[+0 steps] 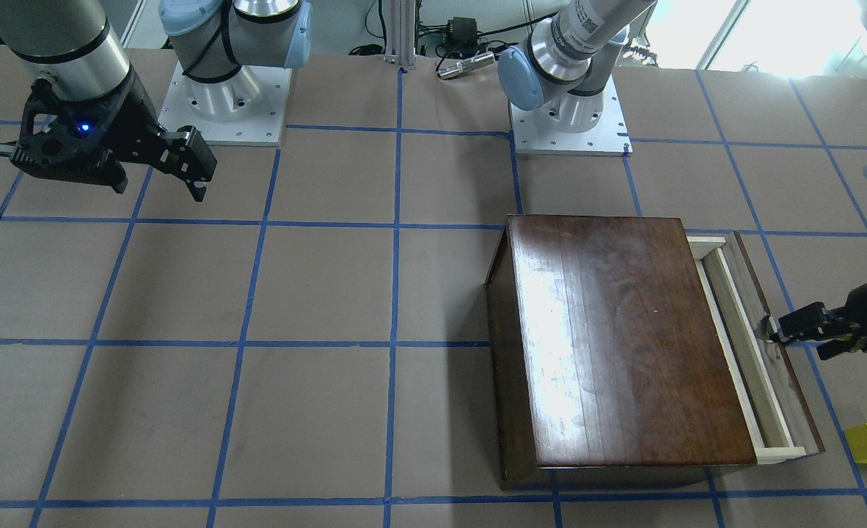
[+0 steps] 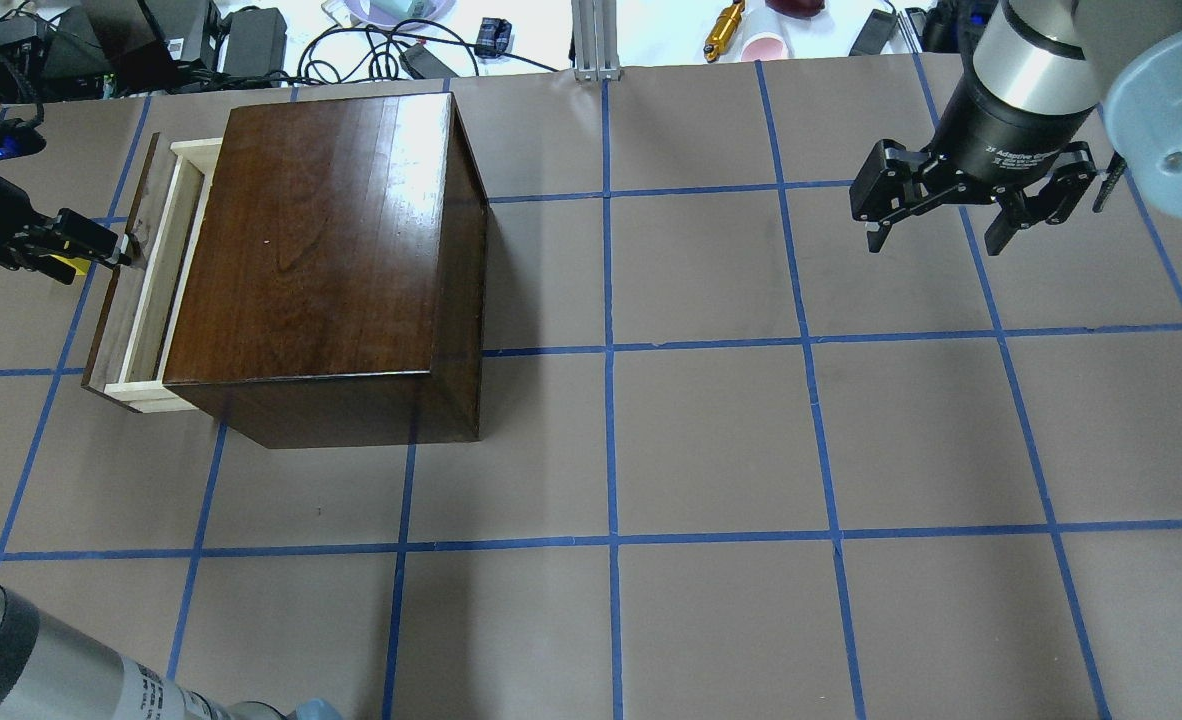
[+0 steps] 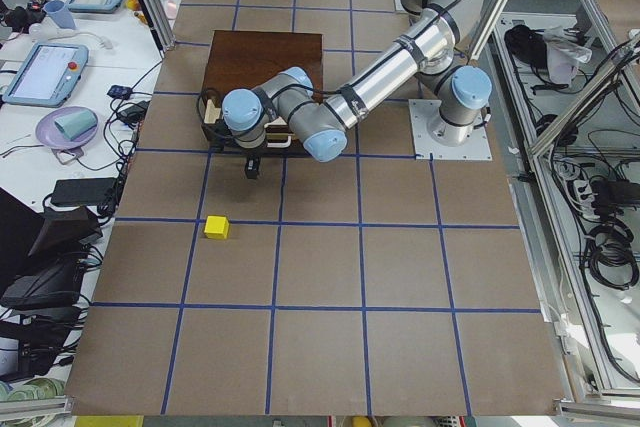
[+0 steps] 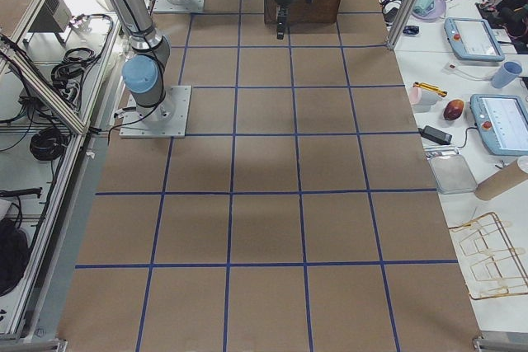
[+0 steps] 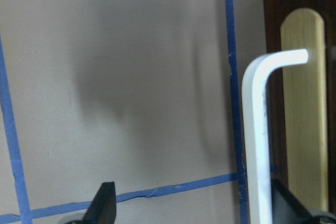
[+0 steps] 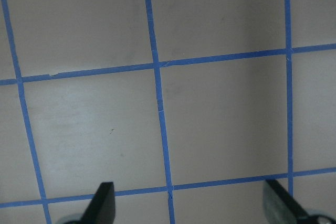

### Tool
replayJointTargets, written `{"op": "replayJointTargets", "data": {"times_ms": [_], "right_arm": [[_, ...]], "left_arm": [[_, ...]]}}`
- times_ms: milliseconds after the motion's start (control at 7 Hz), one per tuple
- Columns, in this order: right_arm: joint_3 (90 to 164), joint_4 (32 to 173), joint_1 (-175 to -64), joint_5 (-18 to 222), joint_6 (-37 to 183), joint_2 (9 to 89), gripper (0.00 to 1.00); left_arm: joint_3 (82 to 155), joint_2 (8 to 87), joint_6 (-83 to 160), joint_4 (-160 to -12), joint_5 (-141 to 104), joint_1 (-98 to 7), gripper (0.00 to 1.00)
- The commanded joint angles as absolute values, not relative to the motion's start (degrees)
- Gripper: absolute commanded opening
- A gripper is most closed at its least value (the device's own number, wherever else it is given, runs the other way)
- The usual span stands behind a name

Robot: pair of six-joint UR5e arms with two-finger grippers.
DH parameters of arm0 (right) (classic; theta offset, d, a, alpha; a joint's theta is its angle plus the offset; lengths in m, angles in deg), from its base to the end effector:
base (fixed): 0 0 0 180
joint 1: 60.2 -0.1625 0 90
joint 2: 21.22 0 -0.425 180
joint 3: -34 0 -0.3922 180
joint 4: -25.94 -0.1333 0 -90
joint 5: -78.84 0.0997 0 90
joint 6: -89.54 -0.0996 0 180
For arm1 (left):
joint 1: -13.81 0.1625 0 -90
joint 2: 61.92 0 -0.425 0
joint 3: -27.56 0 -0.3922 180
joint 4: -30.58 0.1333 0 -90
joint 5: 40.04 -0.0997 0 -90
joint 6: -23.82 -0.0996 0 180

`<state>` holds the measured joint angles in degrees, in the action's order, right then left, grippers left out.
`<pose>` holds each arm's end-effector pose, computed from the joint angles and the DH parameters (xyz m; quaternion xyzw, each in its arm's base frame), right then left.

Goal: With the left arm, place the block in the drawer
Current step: 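Hook the white handle with the left gripper and pull the drawer open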

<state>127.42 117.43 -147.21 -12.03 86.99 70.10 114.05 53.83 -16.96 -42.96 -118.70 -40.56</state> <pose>0.1065 -0.4870 0.4724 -0.0483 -0.9988 -0.0054 0.0076 0.2468 -0.6068 0.2897 -0.0397 -0.9931 0.0216 0.1086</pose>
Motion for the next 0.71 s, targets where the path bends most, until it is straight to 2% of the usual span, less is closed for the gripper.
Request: {"op": "replayJointTargets", "data": {"times_ms": [0,571], "right_arm": [[127.4,117.4,-147.2,-12.0,87.0,70.1,1.0],[127.4,117.4,-147.2,-12.0,87.0,70.1,1.0]], "left_arm": [[114.0,53.8,-17.1,-42.8,-118.9,-40.5,0.98],[112.7,53.8,-17.2,-42.9,-121.8,-40.4,0.98]]}}
